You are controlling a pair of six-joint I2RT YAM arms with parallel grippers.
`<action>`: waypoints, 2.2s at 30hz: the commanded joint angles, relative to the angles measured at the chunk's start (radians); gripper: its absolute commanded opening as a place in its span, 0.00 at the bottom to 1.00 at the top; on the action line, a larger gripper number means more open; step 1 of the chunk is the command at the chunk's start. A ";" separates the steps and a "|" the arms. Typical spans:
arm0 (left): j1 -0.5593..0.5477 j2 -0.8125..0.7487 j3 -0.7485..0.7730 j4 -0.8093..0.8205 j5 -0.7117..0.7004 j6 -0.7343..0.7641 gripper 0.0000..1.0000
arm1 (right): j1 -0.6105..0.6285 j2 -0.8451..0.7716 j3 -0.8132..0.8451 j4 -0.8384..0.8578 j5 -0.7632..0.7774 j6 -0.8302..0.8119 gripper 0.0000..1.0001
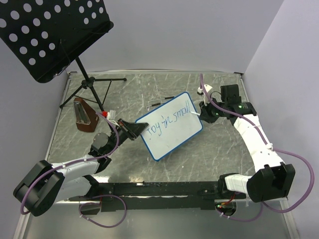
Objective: Write a sentence on the whiteboard
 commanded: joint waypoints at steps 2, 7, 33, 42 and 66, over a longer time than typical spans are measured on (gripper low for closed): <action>0.000 -0.032 0.026 0.189 0.016 -0.047 0.01 | -0.019 -0.012 0.025 0.018 0.036 -0.015 0.00; 0.000 -0.041 0.015 0.184 0.009 -0.045 0.01 | -0.031 0.003 0.101 0.014 0.024 -0.012 0.00; 0.000 -0.046 0.006 0.189 -0.010 -0.053 0.01 | 0.079 -0.164 -0.041 -0.052 -0.368 -0.124 0.00; 0.000 -0.060 -0.001 0.184 -0.017 -0.056 0.01 | 0.124 -0.182 -0.066 -0.068 -0.348 -0.147 0.00; 0.000 -0.038 0.012 0.199 -0.023 -0.076 0.01 | 0.228 -0.216 -0.101 -0.098 -0.300 -0.213 0.00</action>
